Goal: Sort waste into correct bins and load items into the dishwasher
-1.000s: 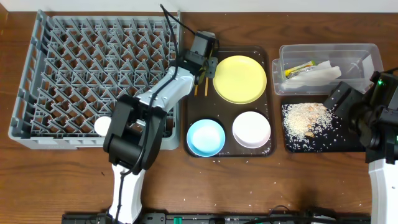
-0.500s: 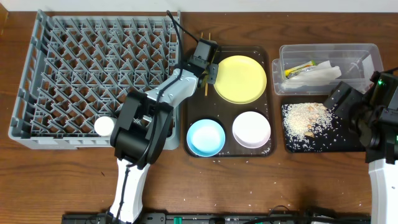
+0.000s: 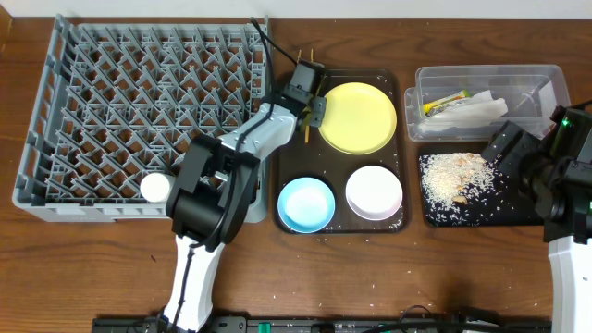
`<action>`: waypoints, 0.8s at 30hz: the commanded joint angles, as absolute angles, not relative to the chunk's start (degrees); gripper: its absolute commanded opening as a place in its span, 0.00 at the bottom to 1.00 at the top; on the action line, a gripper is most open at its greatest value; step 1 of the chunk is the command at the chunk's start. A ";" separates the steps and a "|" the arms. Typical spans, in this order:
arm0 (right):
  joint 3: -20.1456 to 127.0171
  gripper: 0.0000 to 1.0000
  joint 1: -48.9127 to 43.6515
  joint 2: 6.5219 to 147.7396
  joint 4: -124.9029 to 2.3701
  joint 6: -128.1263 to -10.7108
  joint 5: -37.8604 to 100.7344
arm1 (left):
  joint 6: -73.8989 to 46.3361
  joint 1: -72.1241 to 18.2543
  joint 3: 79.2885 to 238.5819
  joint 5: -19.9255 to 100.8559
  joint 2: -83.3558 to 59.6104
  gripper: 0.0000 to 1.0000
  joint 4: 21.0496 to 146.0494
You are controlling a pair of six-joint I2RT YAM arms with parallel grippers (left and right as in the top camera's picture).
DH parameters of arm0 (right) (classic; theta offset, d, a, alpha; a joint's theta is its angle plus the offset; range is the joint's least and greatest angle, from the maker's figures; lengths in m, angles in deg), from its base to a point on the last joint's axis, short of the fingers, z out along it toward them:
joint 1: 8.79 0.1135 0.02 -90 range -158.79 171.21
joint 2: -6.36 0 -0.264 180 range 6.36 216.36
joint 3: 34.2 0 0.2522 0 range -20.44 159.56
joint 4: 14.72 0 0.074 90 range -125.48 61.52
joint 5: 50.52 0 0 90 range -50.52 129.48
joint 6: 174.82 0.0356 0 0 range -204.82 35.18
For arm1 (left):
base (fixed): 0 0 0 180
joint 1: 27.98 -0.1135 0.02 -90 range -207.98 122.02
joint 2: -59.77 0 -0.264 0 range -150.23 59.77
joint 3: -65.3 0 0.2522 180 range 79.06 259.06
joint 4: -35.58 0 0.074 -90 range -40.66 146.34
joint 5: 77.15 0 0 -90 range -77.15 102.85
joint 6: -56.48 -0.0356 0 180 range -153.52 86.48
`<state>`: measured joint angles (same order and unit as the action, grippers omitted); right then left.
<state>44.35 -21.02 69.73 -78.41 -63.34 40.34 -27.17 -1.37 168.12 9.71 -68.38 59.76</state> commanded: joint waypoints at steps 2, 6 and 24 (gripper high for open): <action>44.57 0.99 -21.15 69.84 -78.65 -62.97 40.54 | -27.28 0.07 167.33 10.00 -70.64 0.33 59.95; 44.57 0.99 -21.15 69.84 -78.65 -62.97 40.54 | -27.28 0.11 167.37 10.00 -70.77 0.21 59.93; 44.57 0.99 -21.15 69.84 -78.65 -62.97 40.54 | -27.28 -0.26 167.55 10.00 -53.15 0.09 71.10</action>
<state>44.35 -21.02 69.73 -78.57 -63.34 40.32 -27.37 0.24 167.44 9.89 -58.57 68.68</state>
